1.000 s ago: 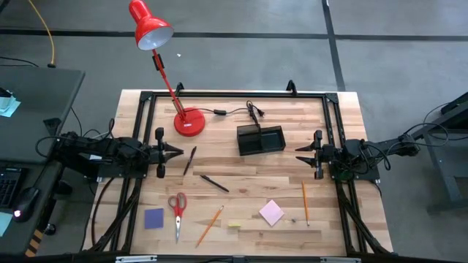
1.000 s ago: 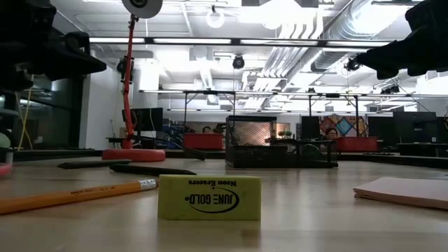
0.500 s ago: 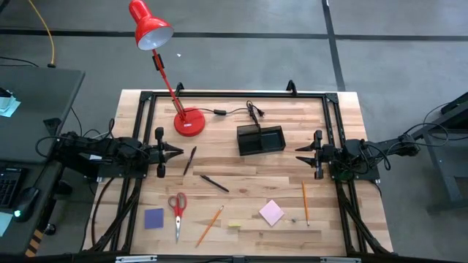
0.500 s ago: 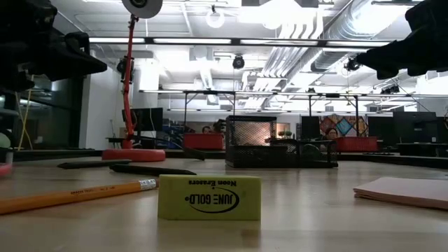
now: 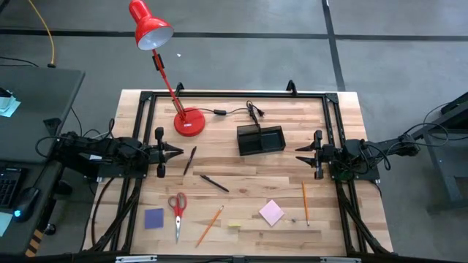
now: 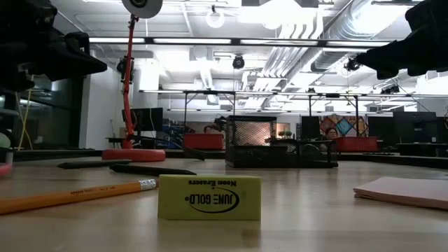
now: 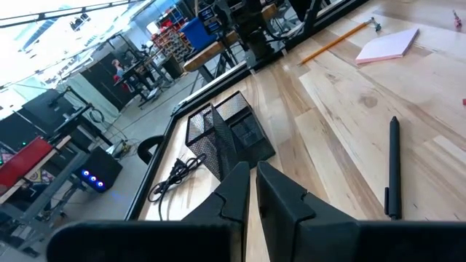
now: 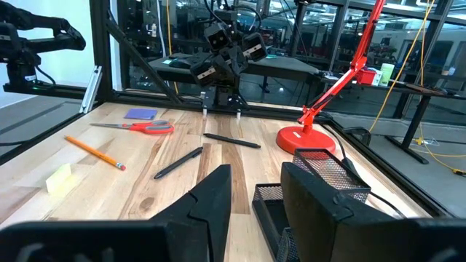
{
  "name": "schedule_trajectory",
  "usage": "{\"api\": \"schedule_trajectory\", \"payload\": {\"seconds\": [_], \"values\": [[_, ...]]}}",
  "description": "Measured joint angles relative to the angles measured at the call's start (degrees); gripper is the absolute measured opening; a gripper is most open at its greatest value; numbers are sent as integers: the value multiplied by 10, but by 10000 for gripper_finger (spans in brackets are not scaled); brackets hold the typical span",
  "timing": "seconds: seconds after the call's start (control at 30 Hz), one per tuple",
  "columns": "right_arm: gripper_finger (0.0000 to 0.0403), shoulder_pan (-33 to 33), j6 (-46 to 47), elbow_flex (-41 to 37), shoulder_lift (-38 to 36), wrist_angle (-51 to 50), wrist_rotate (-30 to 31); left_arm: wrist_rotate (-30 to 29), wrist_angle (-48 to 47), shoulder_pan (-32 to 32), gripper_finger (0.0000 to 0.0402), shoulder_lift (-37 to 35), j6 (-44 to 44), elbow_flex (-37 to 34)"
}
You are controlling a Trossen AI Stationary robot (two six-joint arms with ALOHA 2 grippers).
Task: Pick and place office supplies into organizer
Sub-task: Put the bottom black pen into the desk organizer
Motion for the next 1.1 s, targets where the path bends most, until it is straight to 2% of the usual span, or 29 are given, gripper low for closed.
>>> {"api": "schedule_trajectory", "payload": {"seconds": [0.9,1.03,1.1], "values": [[114,0,0,0,0,0,0,0,0,0,19,0,0,0],[114,0,-2,-1,0,14,29,0,0,0,19,0,0,0],[114,0,39,-1,0,19,29,0,0,0,19,0,0,0]]}}
